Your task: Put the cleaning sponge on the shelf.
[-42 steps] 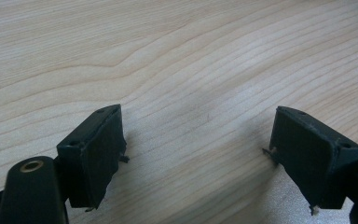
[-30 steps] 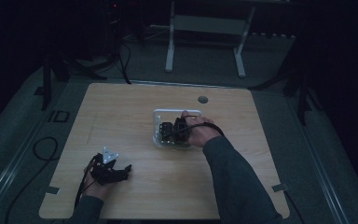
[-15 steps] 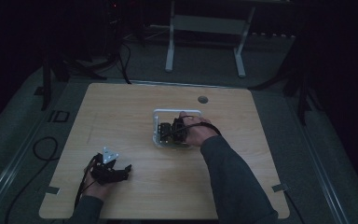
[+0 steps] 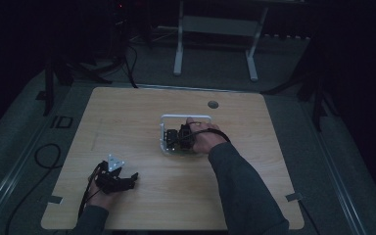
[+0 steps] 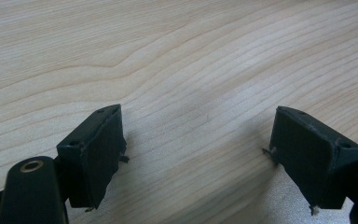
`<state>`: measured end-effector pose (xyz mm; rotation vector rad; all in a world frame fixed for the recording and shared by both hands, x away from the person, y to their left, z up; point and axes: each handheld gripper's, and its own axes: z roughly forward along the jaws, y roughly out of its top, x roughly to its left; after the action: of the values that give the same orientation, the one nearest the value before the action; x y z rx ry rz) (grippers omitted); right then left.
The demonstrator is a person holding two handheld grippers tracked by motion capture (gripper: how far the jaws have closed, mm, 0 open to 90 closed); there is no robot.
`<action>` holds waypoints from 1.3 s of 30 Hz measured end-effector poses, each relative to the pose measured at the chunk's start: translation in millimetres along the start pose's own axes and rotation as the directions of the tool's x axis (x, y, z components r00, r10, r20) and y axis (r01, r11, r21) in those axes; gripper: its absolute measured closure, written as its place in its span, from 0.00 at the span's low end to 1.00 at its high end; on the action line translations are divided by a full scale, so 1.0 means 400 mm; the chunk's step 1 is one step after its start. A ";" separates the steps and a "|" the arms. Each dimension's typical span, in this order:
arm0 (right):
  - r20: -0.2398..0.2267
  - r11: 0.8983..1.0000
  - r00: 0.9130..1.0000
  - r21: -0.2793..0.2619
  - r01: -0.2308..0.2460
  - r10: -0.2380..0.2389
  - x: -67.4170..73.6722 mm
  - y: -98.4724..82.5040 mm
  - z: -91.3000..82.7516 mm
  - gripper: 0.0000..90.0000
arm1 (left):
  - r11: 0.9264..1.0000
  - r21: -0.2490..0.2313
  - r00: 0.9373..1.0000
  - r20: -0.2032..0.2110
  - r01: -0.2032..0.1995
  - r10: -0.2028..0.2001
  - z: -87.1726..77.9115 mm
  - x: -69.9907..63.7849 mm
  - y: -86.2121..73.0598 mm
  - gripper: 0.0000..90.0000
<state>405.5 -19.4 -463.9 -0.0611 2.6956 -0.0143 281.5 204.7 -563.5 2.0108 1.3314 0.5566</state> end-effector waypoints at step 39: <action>0.086 0.978 0.991 -0.193 -0.084 0.102 0.027 -0.038 -0.095 0.59 | 1.000 0.001 1.000 0.000 -0.001 0.001 0.000 0.000 0.000 0.20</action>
<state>380.1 -35.2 -434.1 0.0072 2.5934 0.2669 281.6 204.8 -563.4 2.0121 1.3310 0.5564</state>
